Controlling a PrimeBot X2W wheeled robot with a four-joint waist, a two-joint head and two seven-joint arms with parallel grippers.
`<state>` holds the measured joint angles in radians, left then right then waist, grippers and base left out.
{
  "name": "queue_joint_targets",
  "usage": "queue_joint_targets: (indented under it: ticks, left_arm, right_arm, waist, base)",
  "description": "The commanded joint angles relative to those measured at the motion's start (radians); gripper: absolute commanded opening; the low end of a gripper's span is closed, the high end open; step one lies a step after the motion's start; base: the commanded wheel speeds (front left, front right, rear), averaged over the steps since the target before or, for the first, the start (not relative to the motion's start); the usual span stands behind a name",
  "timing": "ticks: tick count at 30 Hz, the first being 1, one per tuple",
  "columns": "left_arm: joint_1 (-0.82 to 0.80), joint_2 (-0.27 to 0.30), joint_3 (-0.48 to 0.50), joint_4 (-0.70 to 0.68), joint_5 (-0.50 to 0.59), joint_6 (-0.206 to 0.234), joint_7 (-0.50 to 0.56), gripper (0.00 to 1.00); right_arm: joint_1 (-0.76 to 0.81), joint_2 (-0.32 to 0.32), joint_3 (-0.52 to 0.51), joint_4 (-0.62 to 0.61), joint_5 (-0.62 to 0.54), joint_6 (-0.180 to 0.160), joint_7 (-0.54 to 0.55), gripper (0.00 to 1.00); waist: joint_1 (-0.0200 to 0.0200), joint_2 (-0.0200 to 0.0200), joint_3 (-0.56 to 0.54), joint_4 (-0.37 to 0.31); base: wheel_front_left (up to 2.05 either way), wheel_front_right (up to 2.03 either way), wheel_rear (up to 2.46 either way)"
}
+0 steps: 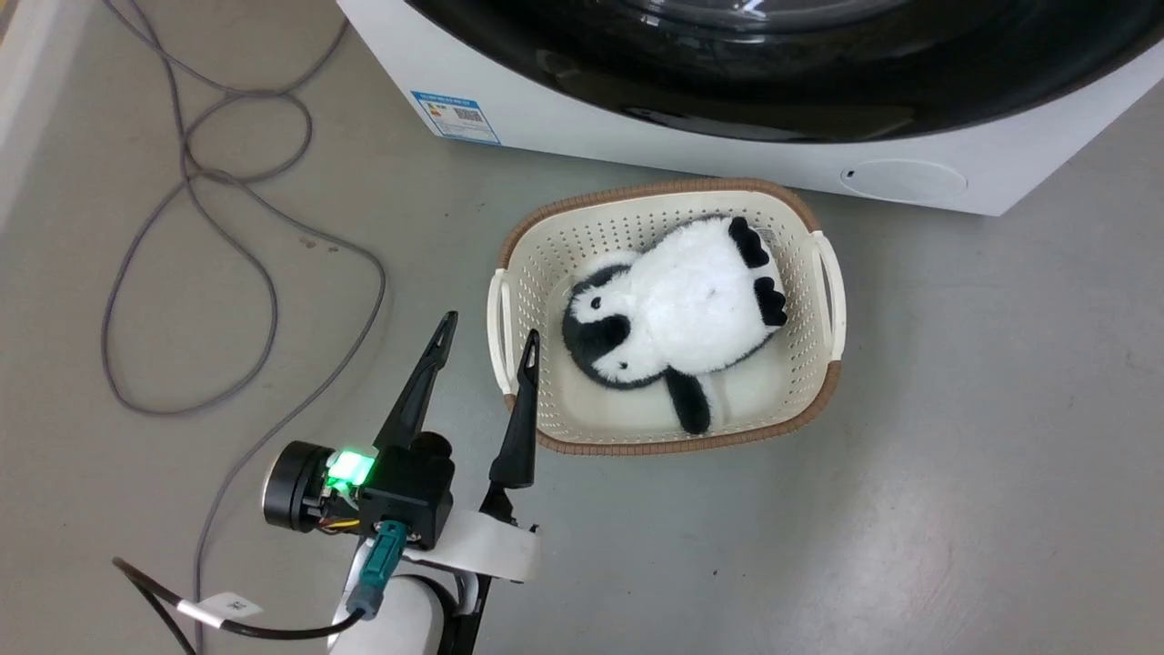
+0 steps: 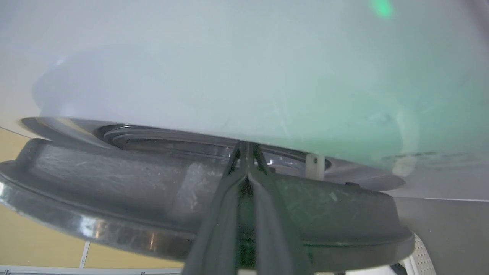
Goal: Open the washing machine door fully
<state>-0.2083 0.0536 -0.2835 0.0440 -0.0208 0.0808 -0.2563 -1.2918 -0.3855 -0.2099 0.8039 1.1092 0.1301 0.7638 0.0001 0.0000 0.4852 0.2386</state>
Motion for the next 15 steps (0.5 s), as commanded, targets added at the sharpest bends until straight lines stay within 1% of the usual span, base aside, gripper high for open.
queue_joint_targets:
  ticks: [1, 8, 15]
  left_arm:
    - [-0.013, 0.002, -0.002, 0.003, -0.005, 0.007, -0.006, 1.0]
    - [-0.005, 0.002, 0.002, 0.006, -0.007, 0.008, -0.006, 1.0]
    - [0.014, 0.004, 0.012, 0.013, -0.006, 0.007, -0.006, 1.0]
  right_arm:
    - [0.017, 0.011, 0.008, 0.007, 0.001, 0.001, 0.02, 0.0]
    - [0.084, 0.021, -0.001, -0.006, -0.016, 0.001, 0.054, 0.0]
    - [0.185, 0.045, -0.009, -0.043, -0.022, 0.001, 0.091, 0.0]
  waist:
    - [-0.0001, 0.0, -0.008, 0.001]
    - [-0.0001, 0.0, -0.045, -0.001]
    - [-0.0001, 0.0, -0.11, -0.004]
  base:
    - [0.0, 0.0, 0.0]
    - [0.0, 0.0, 0.0]
    - [0.0, 0.0, 0.0]
